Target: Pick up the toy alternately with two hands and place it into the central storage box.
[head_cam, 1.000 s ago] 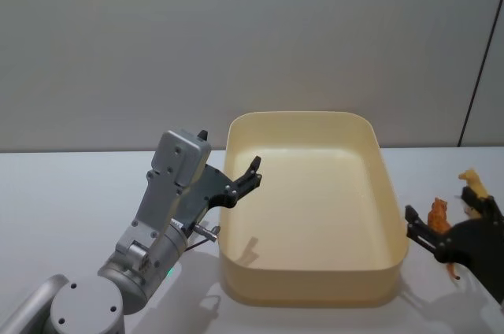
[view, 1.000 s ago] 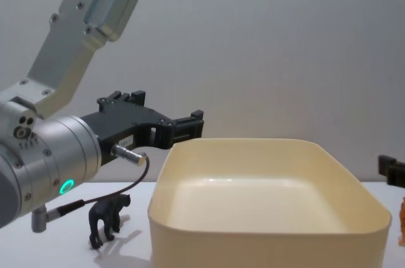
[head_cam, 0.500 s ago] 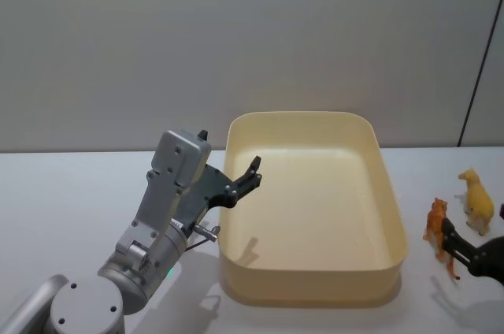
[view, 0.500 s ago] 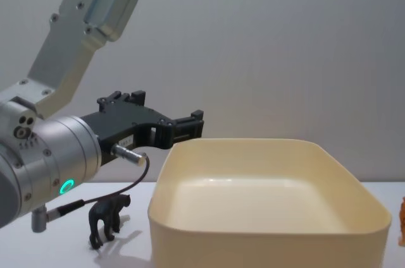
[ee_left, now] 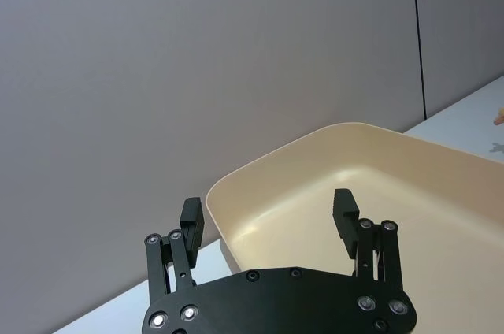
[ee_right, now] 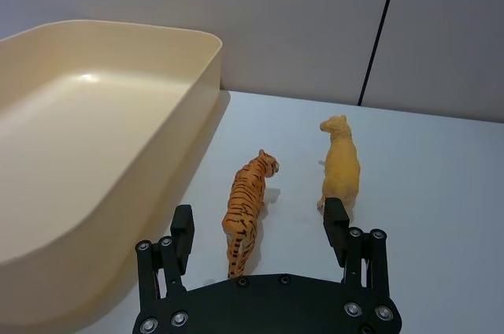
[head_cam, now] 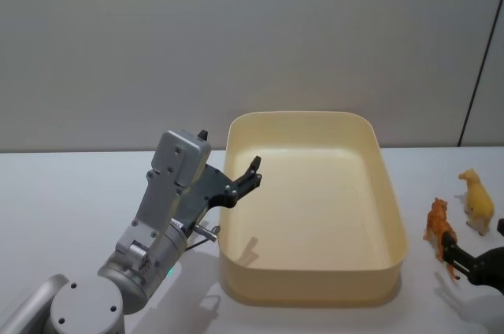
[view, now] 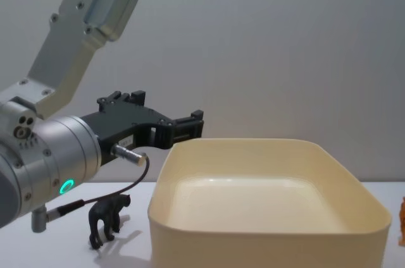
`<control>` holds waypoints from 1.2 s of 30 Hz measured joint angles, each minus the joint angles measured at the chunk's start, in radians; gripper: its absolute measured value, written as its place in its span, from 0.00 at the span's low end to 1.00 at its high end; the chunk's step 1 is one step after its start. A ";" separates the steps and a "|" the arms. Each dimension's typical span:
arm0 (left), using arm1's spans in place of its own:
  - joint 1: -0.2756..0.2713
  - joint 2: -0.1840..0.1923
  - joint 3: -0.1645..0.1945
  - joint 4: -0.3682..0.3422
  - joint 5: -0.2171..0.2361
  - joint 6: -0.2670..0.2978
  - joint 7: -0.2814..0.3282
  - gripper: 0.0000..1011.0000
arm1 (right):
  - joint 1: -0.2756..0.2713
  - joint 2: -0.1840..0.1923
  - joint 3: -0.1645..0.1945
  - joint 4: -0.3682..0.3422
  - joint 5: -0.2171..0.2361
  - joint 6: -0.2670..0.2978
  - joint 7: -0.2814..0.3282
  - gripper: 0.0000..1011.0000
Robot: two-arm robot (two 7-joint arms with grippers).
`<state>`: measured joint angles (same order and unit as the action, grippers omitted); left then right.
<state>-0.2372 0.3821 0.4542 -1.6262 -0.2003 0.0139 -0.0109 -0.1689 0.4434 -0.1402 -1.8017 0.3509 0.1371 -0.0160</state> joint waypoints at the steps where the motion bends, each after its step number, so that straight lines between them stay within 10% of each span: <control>1: 0.000 0.000 0.000 0.000 0.000 0.000 0.000 0.99 | 0.013 -0.005 -0.002 0.014 -0.002 0.008 0.006 0.99; 18: 0.000 0.000 0.000 0.000 0.000 0.000 0.000 0.99 | 0.132 -0.074 -0.031 0.152 -0.040 0.076 0.053 0.99; 36: 0.000 0.000 0.000 0.000 0.000 0.000 0.000 0.99 | 0.180 -0.105 -0.045 0.208 -0.057 0.101 0.070 0.50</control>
<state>-0.2372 0.3821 0.4543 -1.6262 -0.2004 0.0138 -0.0109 0.0113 0.3382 -0.1855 -1.5934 0.2938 0.2382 0.0537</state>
